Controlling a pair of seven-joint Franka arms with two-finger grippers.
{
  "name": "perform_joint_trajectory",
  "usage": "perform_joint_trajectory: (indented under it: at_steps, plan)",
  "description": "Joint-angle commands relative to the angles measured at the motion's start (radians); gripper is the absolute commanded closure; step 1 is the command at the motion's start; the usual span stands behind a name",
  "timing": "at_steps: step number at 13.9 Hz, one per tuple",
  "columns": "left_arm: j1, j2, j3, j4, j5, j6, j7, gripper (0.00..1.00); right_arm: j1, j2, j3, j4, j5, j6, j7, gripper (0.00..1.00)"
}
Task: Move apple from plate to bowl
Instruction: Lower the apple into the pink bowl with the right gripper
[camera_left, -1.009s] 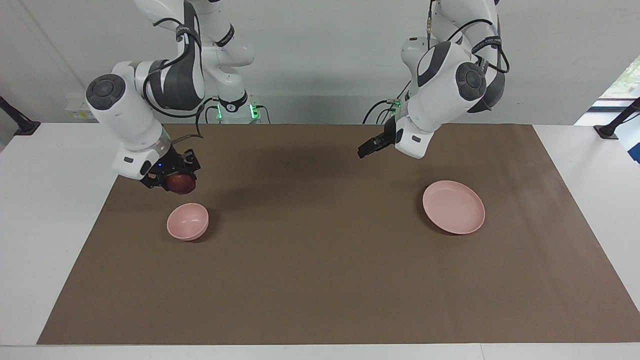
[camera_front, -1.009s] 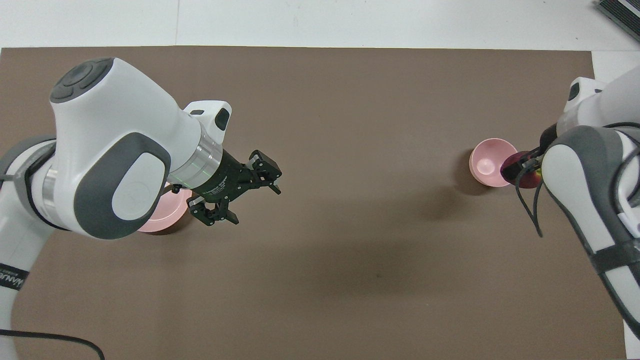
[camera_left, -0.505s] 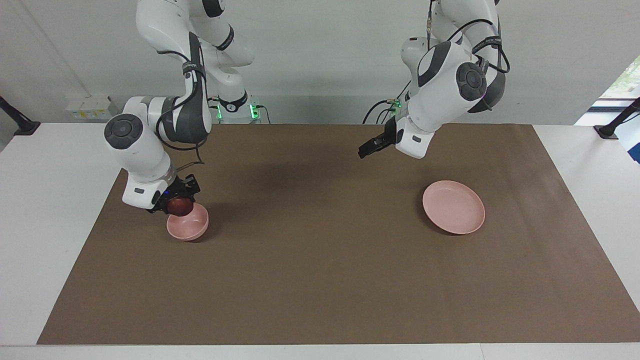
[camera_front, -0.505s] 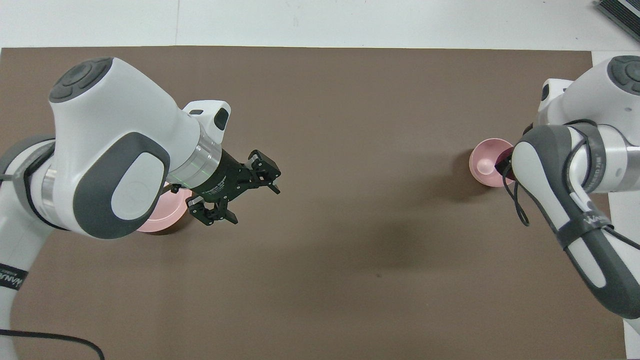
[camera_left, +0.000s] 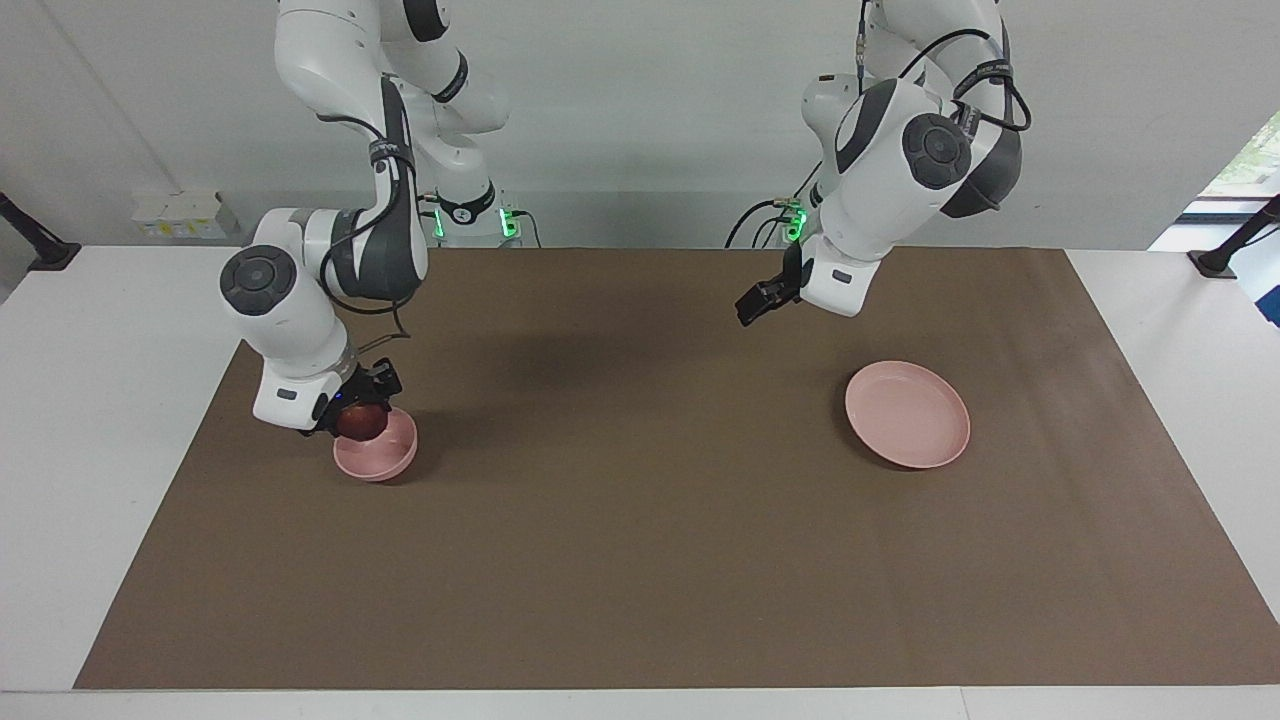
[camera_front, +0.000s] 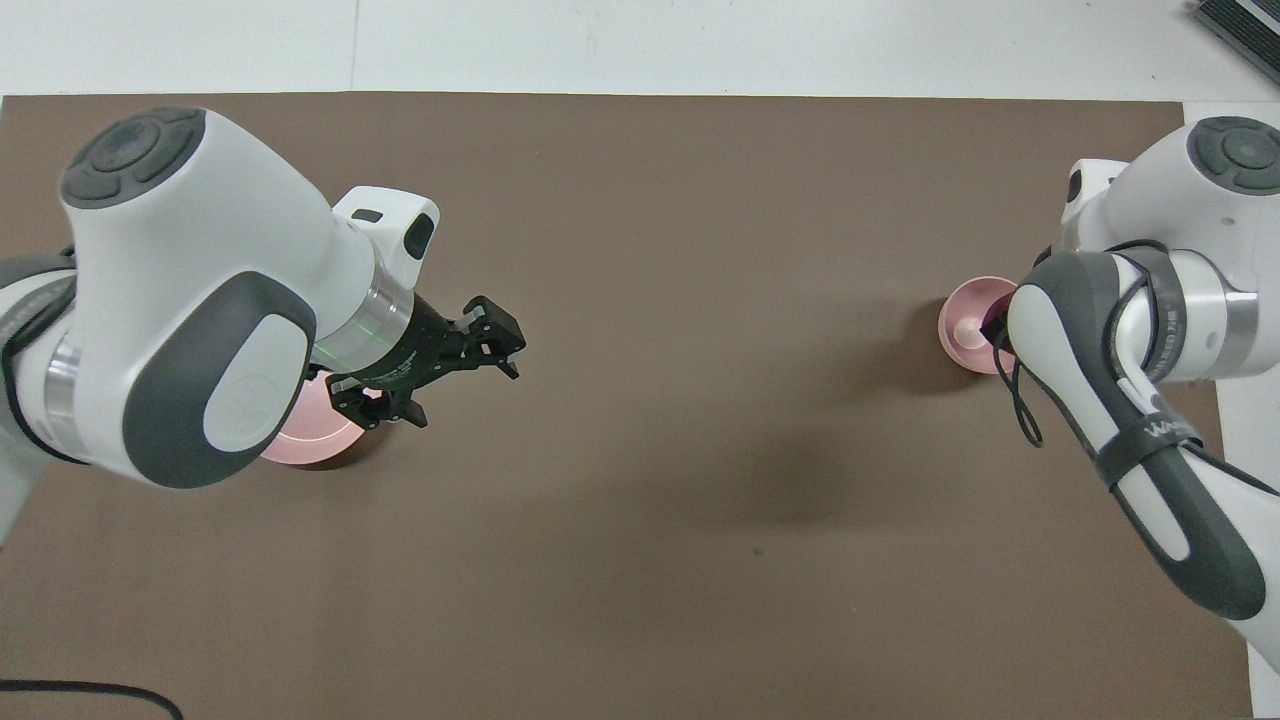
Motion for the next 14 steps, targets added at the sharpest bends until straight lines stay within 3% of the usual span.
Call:
perform_joint_trajectory:
  at_steps: [1, 3, 4, 5, 6, 11, 14]
  plan:
    - [0.017, -0.036, 0.001, 0.000, 0.022, -0.012, 0.085, 0.00, -0.007, 0.028, 0.007, 0.003, -0.010, 0.040, -0.030, 1.00]
    - [0.042, -0.057, 0.003, 0.005, 0.032, -0.009, 0.109, 0.00, -0.005, 0.048, 0.007, -0.004, -0.010, 0.066, -0.028, 1.00]
    - [0.045, -0.065, 0.007, 0.003, 0.042, -0.012, 0.158, 0.00, -0.001, 0.048, 0.007, -0.006, -0.008, 0.078, -0.027, 0.83]
    - [0.052, -0.067, 0.017, 0.003, 0.042, -0.014, 0.189, 0.00, 0.004, 0.050, 0.006, -0.006, -0.007, 0.080, -0.024, 0.36]
    - [0.053, -0.068, 0.018, 0.003, 0.042, -0.015, 0.192, 0.00, 0.007, 0.050, 0.006, -0.006, -0.007, 0.080, -0.021, 0.00]
    - [0.053, -0.070, 0.021, 0.003, 0.048, -0.034, 0.190, 0.00, 0.011, 0.034, 0.016, 0.031, 0.011, 0.068, 0.007, 0.00]
    - [0.053, -0.080, 0.020, 0.005, 0.063, -0.034, 0.195, 0.00, 0.015, 0.004, 0.022, 0.091, 0.060, 0.029, 0.163, 0.00]
